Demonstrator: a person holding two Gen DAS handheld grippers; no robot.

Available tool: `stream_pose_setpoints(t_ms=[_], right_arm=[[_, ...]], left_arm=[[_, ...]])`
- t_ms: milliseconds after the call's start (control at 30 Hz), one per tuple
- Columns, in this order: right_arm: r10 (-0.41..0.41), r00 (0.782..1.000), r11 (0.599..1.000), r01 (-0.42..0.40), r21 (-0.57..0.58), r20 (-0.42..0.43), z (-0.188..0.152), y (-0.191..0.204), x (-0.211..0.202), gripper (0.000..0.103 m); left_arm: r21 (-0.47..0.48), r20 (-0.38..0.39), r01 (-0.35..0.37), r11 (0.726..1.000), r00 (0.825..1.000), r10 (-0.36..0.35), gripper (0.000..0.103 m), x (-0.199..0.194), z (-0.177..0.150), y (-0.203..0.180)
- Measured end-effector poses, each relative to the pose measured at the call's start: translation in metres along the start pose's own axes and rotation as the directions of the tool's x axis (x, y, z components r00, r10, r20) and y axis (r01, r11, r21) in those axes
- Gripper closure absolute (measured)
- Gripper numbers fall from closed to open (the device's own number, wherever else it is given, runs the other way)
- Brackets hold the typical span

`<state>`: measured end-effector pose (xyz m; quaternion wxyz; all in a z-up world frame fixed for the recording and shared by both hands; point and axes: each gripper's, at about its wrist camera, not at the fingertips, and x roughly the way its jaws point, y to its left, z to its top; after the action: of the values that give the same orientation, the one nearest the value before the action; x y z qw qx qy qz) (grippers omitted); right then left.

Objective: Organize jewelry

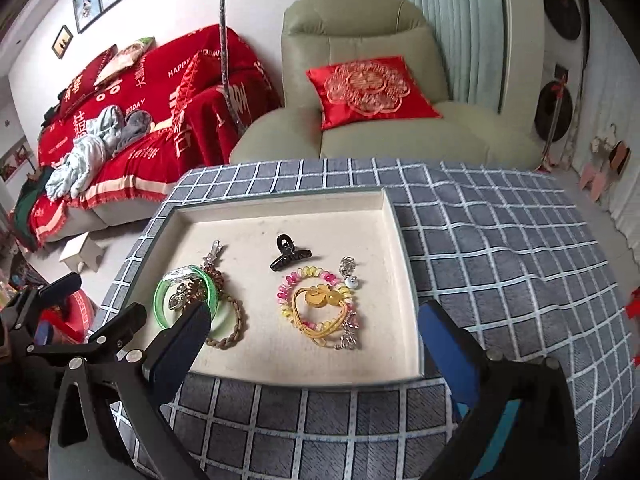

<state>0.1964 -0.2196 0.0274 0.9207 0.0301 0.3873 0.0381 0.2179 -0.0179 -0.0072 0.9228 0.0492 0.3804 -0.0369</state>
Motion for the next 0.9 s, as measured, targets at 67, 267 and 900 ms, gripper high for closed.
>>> stream_pose_setpoints(t_ms=[67,267,900], right_arm=[[0.0,1.0,1.0,0.0,-0.009,0.012,-0.005,0.002,-0.008,0.0],[-0.012,1.0,1.0,0.013,-0.023,0.023,-0.023,0.003,-0.024,0.0],[-0.079,0.997,0.996,0.079,-0.039,0.017,-0.063,0.006,-0.038,0.0]], left_arm=[[-0.009,0.008,-0.009,1.0,1.0,0.009,0.0,-0.007,-0.005,0.001],[-0.051,0.017,-0.032,0.998,0.999,0.033,0.0,-0.026,-0.029,0.003],[-0.092,0.052,-0.052,0.994,0.997,0.057,0.0,-0.057,-0.062,-0.003]])
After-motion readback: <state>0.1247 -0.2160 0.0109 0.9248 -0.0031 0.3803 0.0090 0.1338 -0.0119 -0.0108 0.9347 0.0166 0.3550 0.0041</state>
